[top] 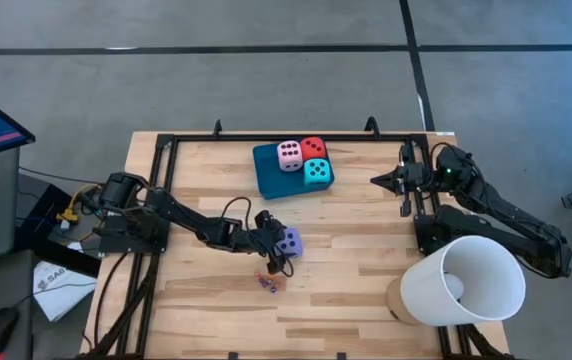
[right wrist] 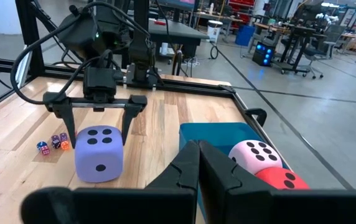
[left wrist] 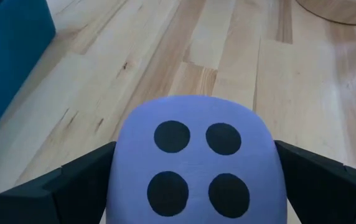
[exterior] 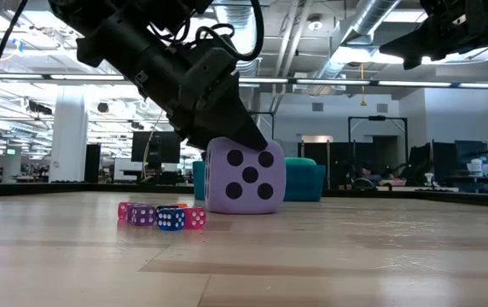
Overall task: Pick & Place Dice
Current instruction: Put the large purple dice into the blue bin
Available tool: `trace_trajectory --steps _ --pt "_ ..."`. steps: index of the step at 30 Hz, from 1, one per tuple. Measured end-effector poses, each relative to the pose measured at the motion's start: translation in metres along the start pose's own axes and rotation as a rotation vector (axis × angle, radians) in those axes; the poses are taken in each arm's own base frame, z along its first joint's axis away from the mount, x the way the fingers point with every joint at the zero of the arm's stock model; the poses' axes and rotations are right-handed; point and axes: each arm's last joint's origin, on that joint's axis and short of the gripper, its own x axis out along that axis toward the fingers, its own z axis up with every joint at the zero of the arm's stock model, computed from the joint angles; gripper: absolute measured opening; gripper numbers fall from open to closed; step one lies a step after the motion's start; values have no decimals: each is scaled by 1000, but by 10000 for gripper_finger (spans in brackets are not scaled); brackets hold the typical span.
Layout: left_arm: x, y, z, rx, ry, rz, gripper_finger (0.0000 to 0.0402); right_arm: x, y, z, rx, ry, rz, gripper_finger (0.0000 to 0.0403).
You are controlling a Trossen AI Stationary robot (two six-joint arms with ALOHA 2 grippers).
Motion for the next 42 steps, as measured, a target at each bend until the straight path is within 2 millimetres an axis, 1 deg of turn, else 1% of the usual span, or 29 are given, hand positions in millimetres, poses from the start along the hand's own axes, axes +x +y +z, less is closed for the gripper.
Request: trace_trajectory --steps 11,33,42 --pt "0 0 0 -41 -1 0 398 0 0 0 0 0 0 0" --pt "0 0 -1 -44 1 -1 398 0 0 0 0 0 0 0" --pt "0 0 -1 -44 0 -1 376 0 0 0 0 1 0 0"
